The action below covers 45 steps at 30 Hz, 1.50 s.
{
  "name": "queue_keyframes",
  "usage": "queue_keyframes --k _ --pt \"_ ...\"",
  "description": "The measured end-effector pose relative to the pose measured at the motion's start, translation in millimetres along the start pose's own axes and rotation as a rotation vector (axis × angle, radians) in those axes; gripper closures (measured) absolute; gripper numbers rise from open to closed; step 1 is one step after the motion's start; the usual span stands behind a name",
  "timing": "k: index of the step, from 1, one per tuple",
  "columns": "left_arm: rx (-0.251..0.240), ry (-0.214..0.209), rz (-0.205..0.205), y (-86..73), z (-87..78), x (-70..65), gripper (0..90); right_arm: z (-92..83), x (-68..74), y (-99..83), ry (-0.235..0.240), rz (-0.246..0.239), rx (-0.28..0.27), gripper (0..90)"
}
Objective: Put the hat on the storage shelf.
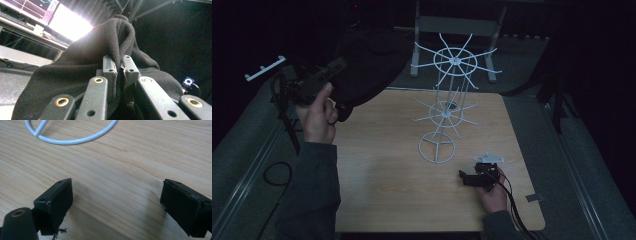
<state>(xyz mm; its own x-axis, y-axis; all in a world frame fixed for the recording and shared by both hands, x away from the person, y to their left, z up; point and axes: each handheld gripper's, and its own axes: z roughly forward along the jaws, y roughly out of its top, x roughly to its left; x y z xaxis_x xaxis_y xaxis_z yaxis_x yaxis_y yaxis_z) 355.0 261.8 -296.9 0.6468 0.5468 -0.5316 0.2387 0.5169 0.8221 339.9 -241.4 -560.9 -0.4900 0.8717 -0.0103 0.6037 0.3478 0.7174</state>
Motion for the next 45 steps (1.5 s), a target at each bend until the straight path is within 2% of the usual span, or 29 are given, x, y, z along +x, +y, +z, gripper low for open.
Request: queue_keyframes --k 9,17,24,29,37,41,45 --pt "-0.012 -0.048 -0.015 -0.7 -0.4 -0.5 84.8 0.0 0.0 0.0 0.0 0.0 0.0 10.7" --pt "-0.004 -0.112 -0.034 -2.9 1.9 -4.3 84.7 0.0 0.0 0.0 0.0 0.0 0.0 10.7" --pt "0.012 -0.154 -0.03 -4.6 3.0 -7.8 84.6 0.0 0.0 0.0 0.0 0.0 0.0 10.7" --pt "0.063 -0.135 0.022 -11.8 10.5 -14.2 84.5 0.1 0.1 0.0 -0.001 0.0 0.0 10.8" --pt "0.126 -0.133 0.044 -21.8 22.1 -16.1 84.3 -0.2 -0.3 0.0 0.0 -0.004 0.002 10.7" --pt "0.156 -0.111 0.07 -25.5 25.6 -16.4 84.1 -0.3 -0.3 0.0 0.0 -0.003 0.002 10.7" --pt "0.2 -0.094 0.078 -27.8 29.0 -14.6 83.7 -0.3 -0.3 0.0 0.0 -0.002 0.002 10.7"
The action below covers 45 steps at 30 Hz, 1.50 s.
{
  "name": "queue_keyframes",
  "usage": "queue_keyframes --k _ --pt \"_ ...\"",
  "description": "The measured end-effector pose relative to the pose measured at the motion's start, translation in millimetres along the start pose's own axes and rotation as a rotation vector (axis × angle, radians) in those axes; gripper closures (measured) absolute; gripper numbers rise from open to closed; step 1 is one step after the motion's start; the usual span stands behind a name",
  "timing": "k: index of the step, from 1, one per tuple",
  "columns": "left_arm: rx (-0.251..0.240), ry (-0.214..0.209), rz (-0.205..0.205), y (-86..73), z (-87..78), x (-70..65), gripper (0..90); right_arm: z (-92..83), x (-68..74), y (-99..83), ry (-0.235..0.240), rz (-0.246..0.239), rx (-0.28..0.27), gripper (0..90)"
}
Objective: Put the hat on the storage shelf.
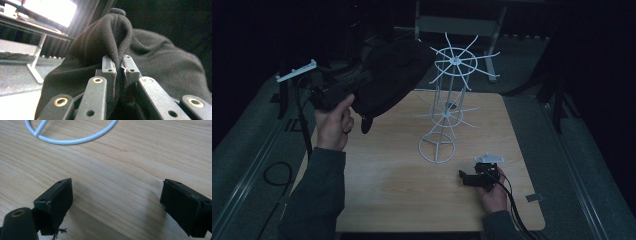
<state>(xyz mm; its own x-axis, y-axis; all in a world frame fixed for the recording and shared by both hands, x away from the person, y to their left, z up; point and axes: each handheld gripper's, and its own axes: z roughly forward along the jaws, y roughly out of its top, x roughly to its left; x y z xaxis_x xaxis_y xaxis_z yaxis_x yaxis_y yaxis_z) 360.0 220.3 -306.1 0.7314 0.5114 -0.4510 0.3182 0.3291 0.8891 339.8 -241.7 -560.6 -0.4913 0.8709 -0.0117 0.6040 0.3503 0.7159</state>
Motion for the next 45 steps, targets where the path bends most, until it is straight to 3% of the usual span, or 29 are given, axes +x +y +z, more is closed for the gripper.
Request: queue_keyframes --k 13,21,24,31,35,37,45 --pt "0.11 0.063 0.029 -4.8 7.5 4.5 80.6 0.0 0.1 0.0 0.001 0.001 0.0 10.7" --pt "0.15 0.071 0.024 -7.2 12.2 5.5 73.4 0.0 0.1 0.0 0.002 0.002 0.0 10.7" --pt "0.157 0.068 0.0 -7.6 12.8 6.7 68.2 0.0 0.1 0.0 0.001 0.001 0.001 10.7" --pt "0.161 0.075 0.001 -8.0 14.8 7.2 59.0 0.0 0.0 0.0 0.001 0.001 0.0 10.7" --pt "0.133 0.066 -0.018 -6.0 13.1 7.6 51.3 -0.1 0.2 0.0 0.001 0.002 0.001 10.7" --pt "0.126 0.052 -0.019 -4.5 12.3 6.7 51.1 0.0 0.1 0.0 0.0 0.001 0.0 10.7" --pt "0.124 0.08 0.008 -2.6 9.1 5.0 49.8 -0.1 0.1 0.0 0.003 0.001 0.001 10.7"
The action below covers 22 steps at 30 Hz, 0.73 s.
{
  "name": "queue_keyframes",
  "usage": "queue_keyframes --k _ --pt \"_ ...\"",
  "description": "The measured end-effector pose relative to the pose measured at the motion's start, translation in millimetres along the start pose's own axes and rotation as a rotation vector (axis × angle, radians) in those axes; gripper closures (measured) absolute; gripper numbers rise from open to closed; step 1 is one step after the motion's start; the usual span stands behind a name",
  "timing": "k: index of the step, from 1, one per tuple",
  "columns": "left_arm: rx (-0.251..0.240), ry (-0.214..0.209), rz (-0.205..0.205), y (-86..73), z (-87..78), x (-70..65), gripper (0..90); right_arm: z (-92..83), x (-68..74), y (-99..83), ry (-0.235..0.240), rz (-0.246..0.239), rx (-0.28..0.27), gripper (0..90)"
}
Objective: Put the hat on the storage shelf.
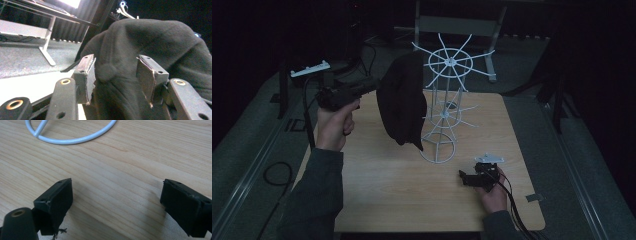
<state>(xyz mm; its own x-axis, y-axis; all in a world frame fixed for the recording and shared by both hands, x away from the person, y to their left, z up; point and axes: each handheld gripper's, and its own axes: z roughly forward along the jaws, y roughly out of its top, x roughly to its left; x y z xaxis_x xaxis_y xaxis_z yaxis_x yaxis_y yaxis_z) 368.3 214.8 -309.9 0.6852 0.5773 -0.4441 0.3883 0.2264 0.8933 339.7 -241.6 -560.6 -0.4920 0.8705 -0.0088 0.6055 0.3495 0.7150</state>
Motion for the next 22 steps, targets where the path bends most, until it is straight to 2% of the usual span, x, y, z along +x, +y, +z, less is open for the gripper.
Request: queue_keyframes --k 6,10,14,16,22 --pt "0.016 0.085 0.05 -1.4 -2.3 1.6 49.4 0.0 0.0 0.0 -0.002 -0.001 -0.001 10.7" --pt "0.014 0.127 0.058 -0.9 -4.1 2.1 49.5 0.1 0.1 0.0 -0.003 0.001 -0.001 10.8" --pt "0.014 0.189 0.07 -0.8 -6.3 4.1 49.5 -0.1 0.5 -0.1 0.0 0.001 0.001 10.8" --pt "0.018 0.203 0.061 -1.2 -7.1 6.2 49.6 -0.1 0.7 -0.1 0.001 0.002 0.0 10.7" --pt "0.035 0.261 0.089 -4.0 -7.0 6.4 49.6 -0.1 0.6 -0.1 0.001 0.001 0.0 10.7"
